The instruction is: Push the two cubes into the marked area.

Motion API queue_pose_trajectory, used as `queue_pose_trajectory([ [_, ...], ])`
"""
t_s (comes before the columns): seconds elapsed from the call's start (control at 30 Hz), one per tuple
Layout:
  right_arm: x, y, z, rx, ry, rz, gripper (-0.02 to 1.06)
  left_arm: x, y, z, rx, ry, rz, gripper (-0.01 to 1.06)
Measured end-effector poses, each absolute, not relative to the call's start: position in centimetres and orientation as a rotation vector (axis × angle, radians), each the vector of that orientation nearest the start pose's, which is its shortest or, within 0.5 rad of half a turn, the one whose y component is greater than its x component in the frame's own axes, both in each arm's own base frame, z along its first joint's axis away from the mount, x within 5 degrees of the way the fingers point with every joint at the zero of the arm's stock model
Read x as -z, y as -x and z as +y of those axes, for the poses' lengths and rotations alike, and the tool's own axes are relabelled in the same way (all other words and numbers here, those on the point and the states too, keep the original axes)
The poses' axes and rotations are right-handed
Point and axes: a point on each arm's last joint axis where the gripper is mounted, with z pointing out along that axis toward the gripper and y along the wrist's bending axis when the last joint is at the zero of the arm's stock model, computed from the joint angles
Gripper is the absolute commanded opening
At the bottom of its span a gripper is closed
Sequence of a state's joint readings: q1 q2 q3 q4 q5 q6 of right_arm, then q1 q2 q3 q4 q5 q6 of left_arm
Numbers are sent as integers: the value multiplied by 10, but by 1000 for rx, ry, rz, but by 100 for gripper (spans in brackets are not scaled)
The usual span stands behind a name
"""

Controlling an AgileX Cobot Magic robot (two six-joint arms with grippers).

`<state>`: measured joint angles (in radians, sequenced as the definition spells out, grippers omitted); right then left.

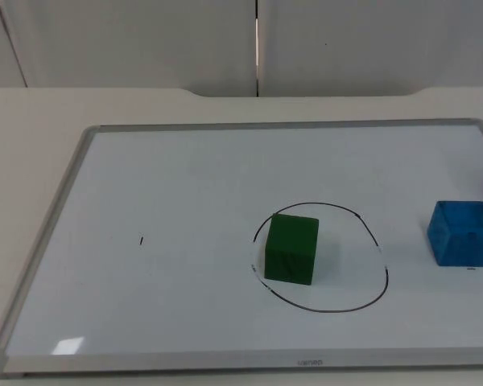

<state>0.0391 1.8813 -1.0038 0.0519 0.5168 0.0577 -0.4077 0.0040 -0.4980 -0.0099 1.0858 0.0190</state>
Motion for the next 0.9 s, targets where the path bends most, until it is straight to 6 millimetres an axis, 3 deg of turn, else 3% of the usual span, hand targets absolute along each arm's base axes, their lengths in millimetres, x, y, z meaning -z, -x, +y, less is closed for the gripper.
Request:
queue_pose_trajectory([
  [0.5,-123,-350,16,-69,-80,2880,0,-275,5,1,249,-442,2038,0],
  [0.9,-123,-347,57,-91,86,2870,0,-275,5,1,249,-442,2038,0],
])
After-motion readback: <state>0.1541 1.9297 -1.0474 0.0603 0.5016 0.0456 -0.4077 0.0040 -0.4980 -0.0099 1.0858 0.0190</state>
